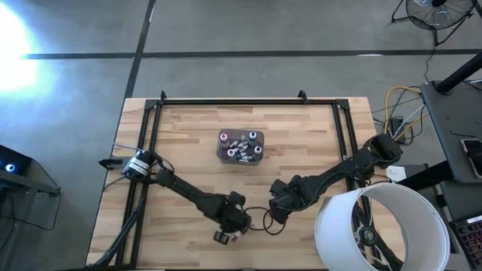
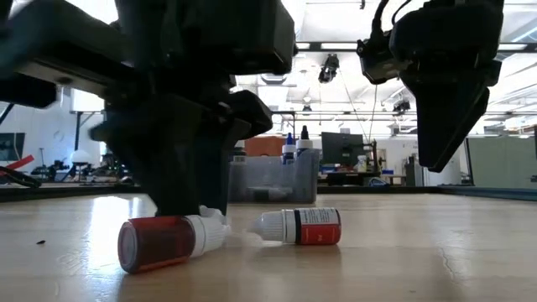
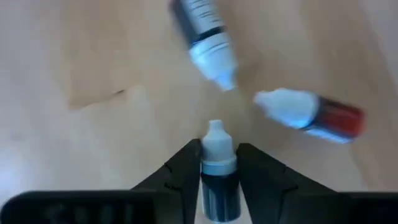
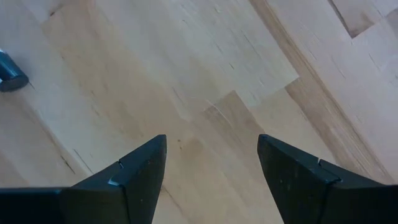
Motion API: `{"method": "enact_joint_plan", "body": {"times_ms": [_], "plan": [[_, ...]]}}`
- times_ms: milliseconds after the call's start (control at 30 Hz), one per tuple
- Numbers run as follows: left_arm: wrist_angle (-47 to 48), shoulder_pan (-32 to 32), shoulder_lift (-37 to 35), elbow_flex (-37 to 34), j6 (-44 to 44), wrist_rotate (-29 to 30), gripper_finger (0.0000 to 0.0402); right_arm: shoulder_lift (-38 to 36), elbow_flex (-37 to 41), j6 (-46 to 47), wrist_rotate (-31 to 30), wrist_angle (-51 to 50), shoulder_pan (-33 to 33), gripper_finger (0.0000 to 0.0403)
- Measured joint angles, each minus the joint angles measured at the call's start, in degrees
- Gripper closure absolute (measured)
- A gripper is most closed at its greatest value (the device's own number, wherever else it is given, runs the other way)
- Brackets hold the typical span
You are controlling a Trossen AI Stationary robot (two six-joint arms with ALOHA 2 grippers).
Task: Pick & Place food coloring
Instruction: Put the small purple food coloring bottle into the black bin
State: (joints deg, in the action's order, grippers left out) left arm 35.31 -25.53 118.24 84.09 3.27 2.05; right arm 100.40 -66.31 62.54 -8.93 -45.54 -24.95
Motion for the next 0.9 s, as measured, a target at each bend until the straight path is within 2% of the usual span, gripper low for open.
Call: {"method": "enact_joint_plan", "body": {"times_ms": [233, 433, 500, 600, 700, 800, 900], "plan": [[1.8, 2.4, -0.4, 0.0, 0.4, 0.5, 0.0340, 0.0, 0.0, -1.0, -0.3, -0.1, 0.1, 0.0156], [7.0, 4.4, -2.6, 0.0, 5.4, 7.2, 0.0342, -1.2, -0.3, 1.2, -7.6, -0.9, 0.1, 0.0165], [8.5, 5.0, -4.7, 0.1, 7.8, 9.9, 0.0342, -1.8, -0.3, 1.7, -9.8, -1.0, 0.1, 0.0169], [9.8, 6.1, -9.6, 0.0, 11.7, 10.9, 0.0342, -2.6, -0.3, 1.5, -12.5, -1.2, 0.3, 0.0173], [9.0, 7.0, -14.8, 0.0, 12.4, 14.4, 0.0342, -3.0, -0.3, 1.4, -13.7, -2.4, 0.7, 0.0175], [7.9, 8.9, -19.6, 0.0, 9.3, 19.9, 0.0342, -3.2, -0.1, 1.3, -14.0, -2.3, 1.4, 0.0175], [7.3, 13.7, -22.1, 0.0, 3.8, 20.1, 0.0342, -3.2, -0.1, 1.4, -14.1, -2.3, 2.2, 0.0176]]}}
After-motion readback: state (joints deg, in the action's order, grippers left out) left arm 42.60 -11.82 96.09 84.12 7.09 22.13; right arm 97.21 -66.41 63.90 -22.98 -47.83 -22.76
